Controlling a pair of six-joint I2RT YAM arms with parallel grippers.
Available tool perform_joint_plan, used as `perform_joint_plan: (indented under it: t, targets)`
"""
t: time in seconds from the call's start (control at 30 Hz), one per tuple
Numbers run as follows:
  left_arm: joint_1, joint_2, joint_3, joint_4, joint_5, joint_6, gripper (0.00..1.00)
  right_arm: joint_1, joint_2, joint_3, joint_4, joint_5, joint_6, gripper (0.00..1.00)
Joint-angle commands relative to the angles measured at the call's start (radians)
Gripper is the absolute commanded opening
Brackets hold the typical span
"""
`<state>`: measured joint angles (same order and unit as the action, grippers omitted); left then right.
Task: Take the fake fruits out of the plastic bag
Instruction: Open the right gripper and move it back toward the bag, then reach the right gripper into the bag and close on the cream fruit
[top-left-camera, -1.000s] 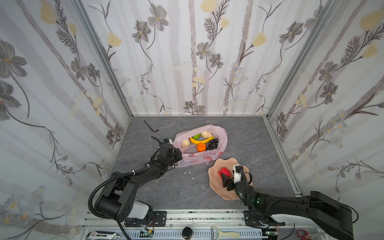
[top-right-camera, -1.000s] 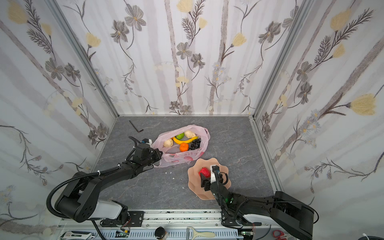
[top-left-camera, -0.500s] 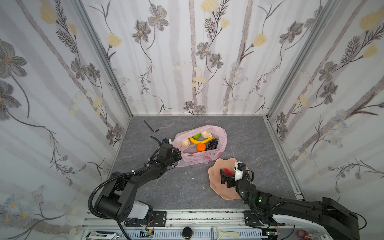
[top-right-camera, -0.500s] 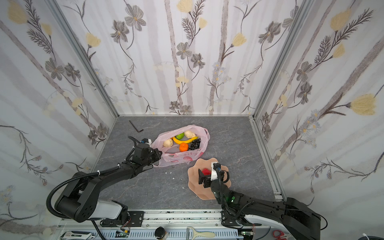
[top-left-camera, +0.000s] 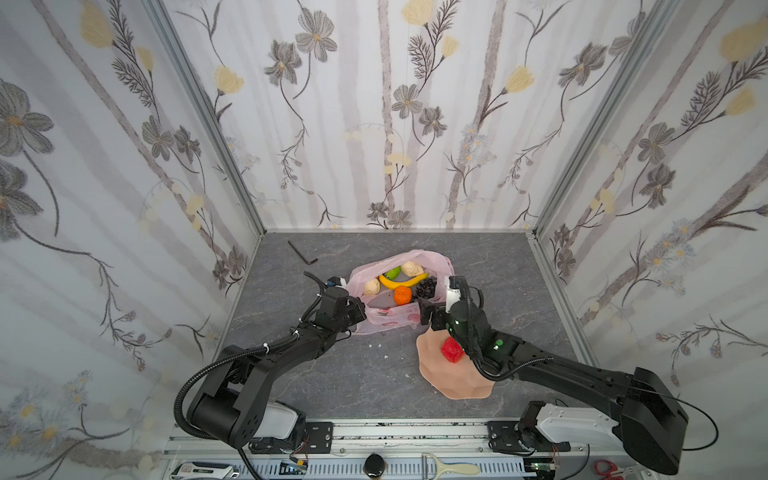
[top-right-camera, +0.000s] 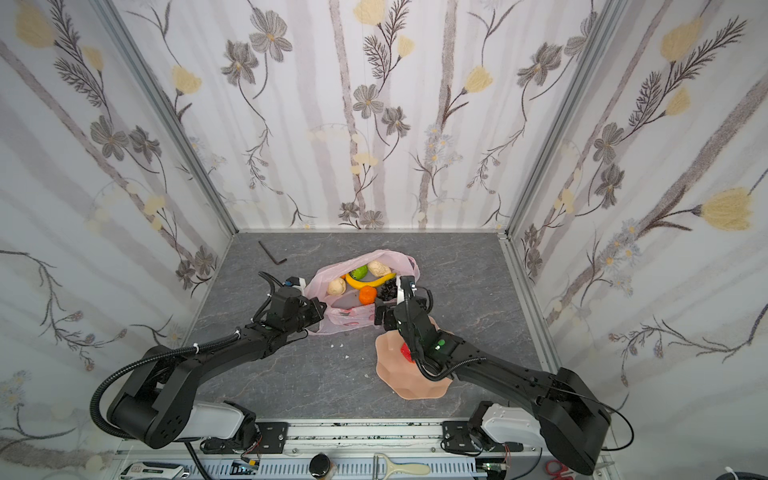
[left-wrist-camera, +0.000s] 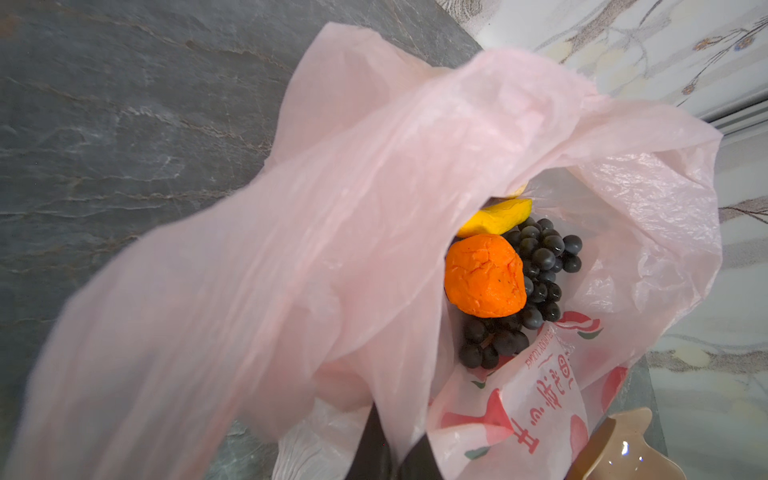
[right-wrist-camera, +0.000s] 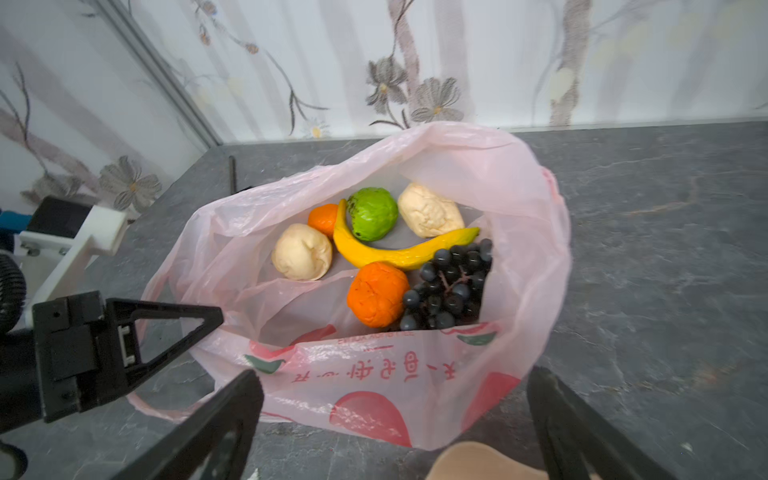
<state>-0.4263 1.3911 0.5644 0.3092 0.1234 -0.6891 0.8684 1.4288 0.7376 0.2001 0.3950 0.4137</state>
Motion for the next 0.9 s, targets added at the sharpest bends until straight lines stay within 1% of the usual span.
perform_joint_plan:
  t: [0.0, 0.07, 0.2, 0.23, 0.3, 0.4, 0.5, 0.6, 0.67, 0.77, 0.87]
  targets:
    - [0.000, -0.018, -0.011, -0.014, -0.032, -0.013, 0.00, -0.020, 0.139, 0.142, -0.091, -0.190, -0.071, 0.98]
    - [0.000, -0.030, -0.020, -0.019, -0.039, -0.022, 0.00, -0.036, 0.258, 0.242, -0.128, -0.273, -0.079, 0.94]
    - [0.001, -0.043, -0.032, -0.032, -0.054, -0.030, 0.00, -0.039, 0.439, 0.409, -0.189, -0.375, -0.088, 0.87]
    - [0.000, -0.047, -0.035, -0.035, -0.057, -0.033, 0.00, -0.074, 0.482, 0.444, -0.196, -0.407, -0.088, 0.84]
    - [0.000, -0.057, -0.040, -0.042, -0.062, -0.040, 0.00, -0.080, 0.559, 0.522, -0.212, -0.482, -0.098, 0.76]
    - [0.002, -0.079, -0.046, -0.061, -0.074, -0.047, 0.00, -0.078, 0.655, 0.607, -0.227, -0.534, -0.139, 0.70]
    - [0.008, -0.110, -0.053, -0.091, -0.103, -0.053, 0.00, -0.080, 0.733, 0.701, -0.278, -0.536, -0.208, 0.71]
    - [0.032, -0.129, -0.078, -0.099, -0.103, -0.074, 0.00, -0.080, 0.784, 0.776, -0.312, -0.544, -0.282, 0.73]
    - [0.051, -0.166, -0.092, -0.100, -0.096, -0.083, 0.00, -0.081, 0.821, 0.828, -0.331, -0.543, -0.320, 0.77]
    - [0.066, -0.178, -0.098, -0.102, -0.086, -0.082, 0.00, -0.081, 0.881, 0.913, -0.368, -0.551, -0.358, 0.82]
    - [0.070, -0.177, -0.095, -0.102, -0.073, -0.075, 0.00, -0.078, 0.933, 0.986, -0.398, -0.594, -0.372, 0.85]
